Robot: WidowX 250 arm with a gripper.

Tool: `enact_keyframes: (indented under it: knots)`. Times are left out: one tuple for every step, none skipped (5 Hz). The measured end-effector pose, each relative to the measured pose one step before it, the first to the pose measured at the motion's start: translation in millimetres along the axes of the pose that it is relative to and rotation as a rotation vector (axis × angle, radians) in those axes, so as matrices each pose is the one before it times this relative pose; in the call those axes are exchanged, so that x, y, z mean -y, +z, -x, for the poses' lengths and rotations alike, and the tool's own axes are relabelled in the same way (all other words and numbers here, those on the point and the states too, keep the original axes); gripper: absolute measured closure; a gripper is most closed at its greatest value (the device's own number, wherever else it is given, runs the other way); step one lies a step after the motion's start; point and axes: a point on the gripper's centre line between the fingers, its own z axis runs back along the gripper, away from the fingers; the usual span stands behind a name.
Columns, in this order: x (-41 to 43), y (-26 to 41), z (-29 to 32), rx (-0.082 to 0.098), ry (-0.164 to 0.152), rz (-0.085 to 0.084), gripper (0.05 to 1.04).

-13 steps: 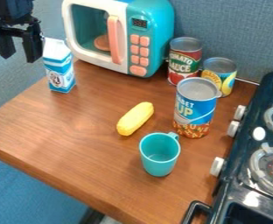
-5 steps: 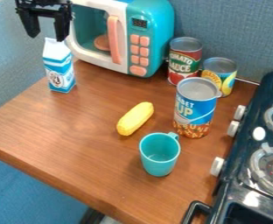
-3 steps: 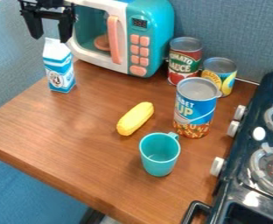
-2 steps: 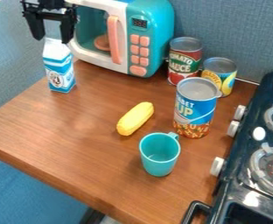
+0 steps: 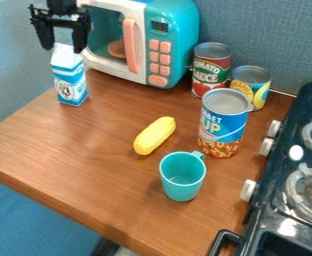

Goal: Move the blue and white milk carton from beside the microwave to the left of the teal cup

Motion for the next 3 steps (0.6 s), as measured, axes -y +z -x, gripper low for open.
enact_keyframes:
  knots:
    - [-2.41,-12.74,-1.00,-0.0445,0.0084,-0.0123,0.083]
    - [-4.04,-10.71,0.90,-0.0379,0.0021,-0.0256,0.093]
    - [-2.12,-1.42,-0.32,0.0002,-0.0002,-0.0139,0.183]
